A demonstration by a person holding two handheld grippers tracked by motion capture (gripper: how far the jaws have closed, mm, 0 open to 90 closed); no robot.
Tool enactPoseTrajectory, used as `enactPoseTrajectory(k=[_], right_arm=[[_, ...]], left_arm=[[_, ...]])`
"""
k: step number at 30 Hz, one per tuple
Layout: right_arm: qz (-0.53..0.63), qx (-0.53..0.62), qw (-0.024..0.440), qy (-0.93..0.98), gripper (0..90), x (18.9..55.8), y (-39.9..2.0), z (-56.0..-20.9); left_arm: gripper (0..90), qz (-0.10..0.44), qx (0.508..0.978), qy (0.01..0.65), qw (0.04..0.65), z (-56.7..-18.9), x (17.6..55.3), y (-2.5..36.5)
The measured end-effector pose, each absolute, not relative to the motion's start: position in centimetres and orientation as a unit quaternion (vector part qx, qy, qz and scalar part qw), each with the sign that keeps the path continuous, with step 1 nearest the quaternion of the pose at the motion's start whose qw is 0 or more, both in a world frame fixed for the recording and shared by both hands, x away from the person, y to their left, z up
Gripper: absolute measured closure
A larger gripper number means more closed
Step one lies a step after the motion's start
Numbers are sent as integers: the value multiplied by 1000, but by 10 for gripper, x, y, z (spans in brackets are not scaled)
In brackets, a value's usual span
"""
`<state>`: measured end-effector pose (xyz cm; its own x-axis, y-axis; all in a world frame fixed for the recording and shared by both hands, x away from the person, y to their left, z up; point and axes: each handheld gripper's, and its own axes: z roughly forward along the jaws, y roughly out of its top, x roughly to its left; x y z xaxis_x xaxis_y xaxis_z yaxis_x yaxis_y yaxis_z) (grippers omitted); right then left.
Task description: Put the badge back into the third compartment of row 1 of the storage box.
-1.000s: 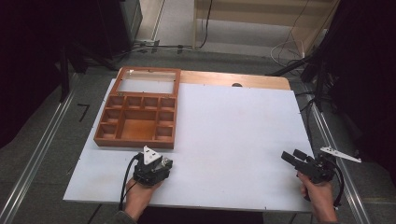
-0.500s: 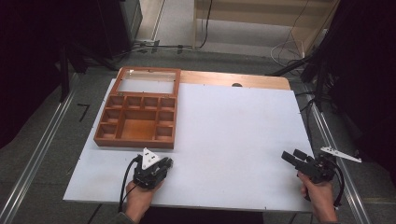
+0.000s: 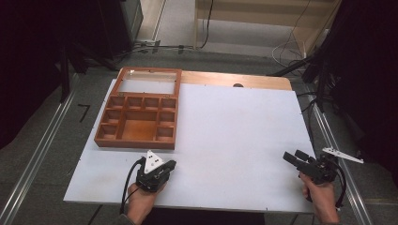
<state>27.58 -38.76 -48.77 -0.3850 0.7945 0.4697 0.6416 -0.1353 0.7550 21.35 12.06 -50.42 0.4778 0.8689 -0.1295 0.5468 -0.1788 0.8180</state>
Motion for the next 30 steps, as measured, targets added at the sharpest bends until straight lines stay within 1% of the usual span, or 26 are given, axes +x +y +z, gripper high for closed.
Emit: enactPoseTrajectory(k=[3,17,30], right_arm=[[515,550,74,653,171,276,-388,-488],[515,550,74,653,172,276,-388,-488],[515,550,74,653,173,276,-388,-488]], left_arm=[[878,170,739,478,443,-504,214,124],[878,153,713,492,475,-493,216,135],[877,155,702,498,486,-485,219,145]])
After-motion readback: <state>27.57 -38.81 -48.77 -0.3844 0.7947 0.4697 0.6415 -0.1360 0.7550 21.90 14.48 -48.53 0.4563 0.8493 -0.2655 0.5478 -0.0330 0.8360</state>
